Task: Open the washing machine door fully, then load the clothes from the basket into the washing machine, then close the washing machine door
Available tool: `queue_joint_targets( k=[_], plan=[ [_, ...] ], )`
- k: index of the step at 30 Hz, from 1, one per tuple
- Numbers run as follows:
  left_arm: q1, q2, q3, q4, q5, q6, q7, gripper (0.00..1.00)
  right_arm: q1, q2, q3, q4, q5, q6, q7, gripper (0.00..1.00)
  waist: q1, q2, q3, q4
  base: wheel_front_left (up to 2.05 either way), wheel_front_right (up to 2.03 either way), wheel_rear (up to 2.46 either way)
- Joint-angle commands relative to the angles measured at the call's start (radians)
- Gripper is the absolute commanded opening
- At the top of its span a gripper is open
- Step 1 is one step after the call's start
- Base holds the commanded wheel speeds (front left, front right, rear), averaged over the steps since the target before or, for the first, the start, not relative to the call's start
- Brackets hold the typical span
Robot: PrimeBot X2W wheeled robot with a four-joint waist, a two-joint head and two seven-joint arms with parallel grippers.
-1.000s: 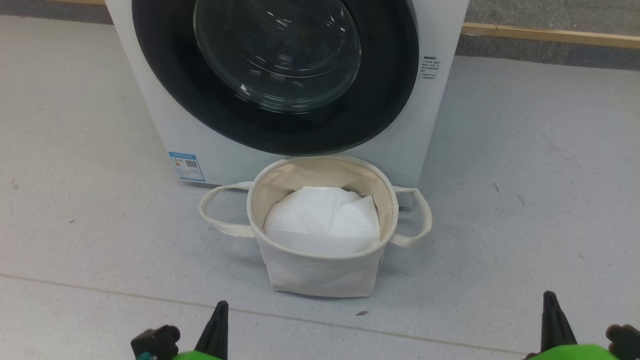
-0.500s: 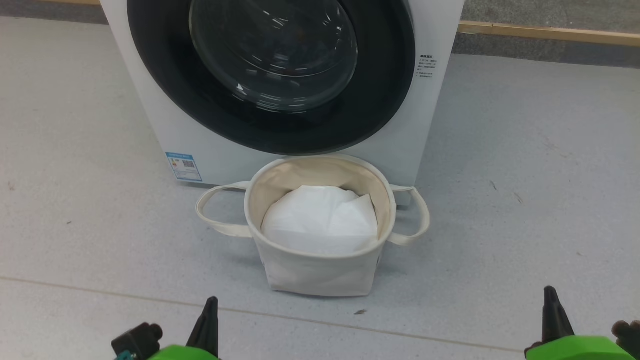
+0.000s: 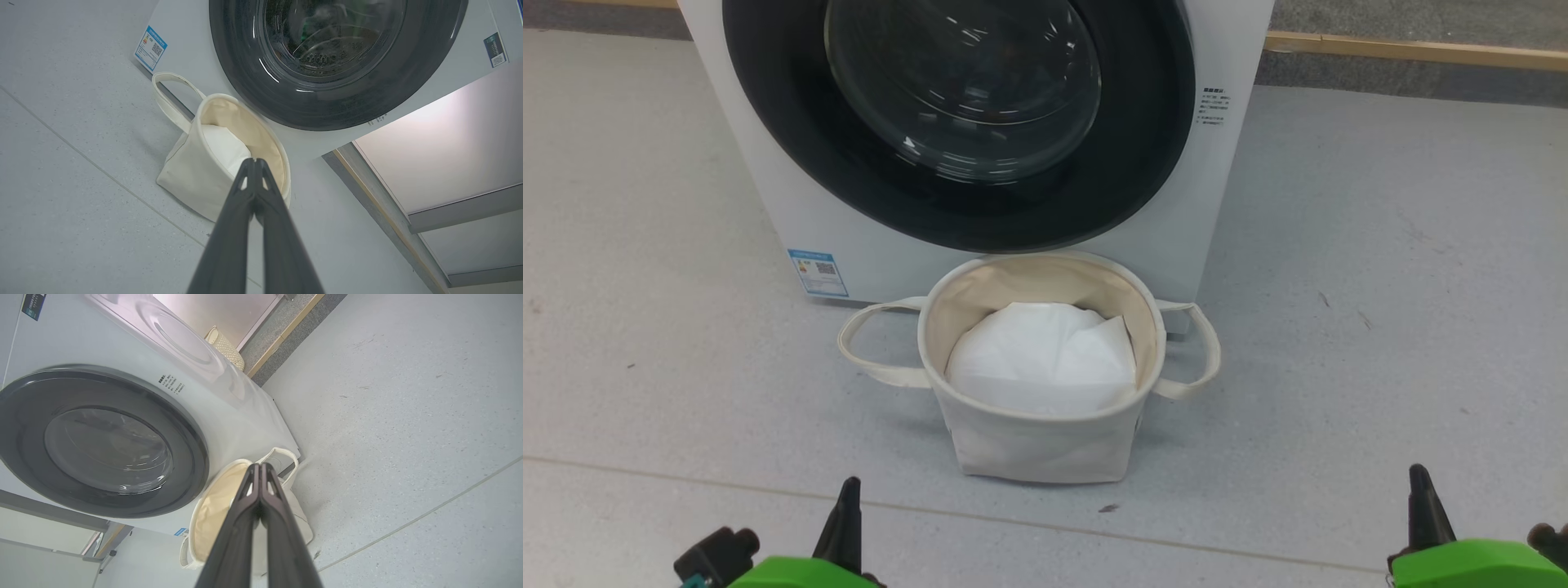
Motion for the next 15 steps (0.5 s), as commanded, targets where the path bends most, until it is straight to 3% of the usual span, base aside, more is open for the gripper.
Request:
queue_joint_targets(
  k=[1,15],
  plan=[
    [-0.034,0.006,0.027,-0.041,-0.019,-0.009,0.004,0.0,-0.049,-0.006,0.004,-0.032,0.02,-0.001,0.004,0.0,0.0,0.0,0.0,0.0,0.0,0.0,0.0],
    [-0.032,0.007,0.072,-0.069,-0.171,-0.02,0.046,0.0,-0.068,-0.008,0.004,-0.032,0.171,-0.001,0.045,0.0,0.0,0.0,0.002,-0.009,0.0,0.0,0.0]
  ],
)
